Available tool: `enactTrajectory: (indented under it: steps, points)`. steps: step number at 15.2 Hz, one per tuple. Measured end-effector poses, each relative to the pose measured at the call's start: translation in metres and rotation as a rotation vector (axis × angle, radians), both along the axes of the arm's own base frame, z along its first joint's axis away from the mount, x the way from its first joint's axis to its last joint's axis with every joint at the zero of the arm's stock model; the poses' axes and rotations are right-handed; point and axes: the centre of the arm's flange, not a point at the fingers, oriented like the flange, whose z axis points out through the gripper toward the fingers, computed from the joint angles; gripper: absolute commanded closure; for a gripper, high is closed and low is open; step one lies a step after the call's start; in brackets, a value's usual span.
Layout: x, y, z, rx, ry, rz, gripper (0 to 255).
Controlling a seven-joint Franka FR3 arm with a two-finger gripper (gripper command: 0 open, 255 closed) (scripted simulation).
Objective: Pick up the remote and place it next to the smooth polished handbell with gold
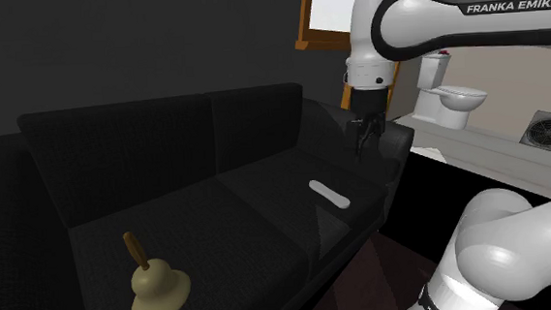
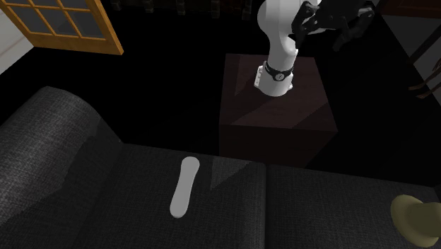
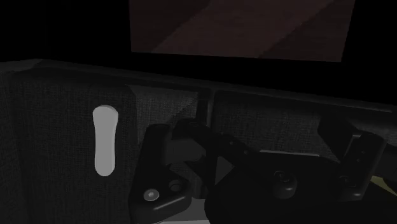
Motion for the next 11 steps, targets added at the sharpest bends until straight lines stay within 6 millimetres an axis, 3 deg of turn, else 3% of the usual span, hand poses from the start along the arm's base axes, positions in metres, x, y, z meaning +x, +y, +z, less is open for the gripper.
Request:
enactTrajectory:
  steps: [3, 11]
  points:
    - [0.007, -0.009, -0.01, 0.0, -0.005, -0.003, 0]
    - [0.045, -0.072, -0.082, 0.001, -0.039, -0.021, 0]
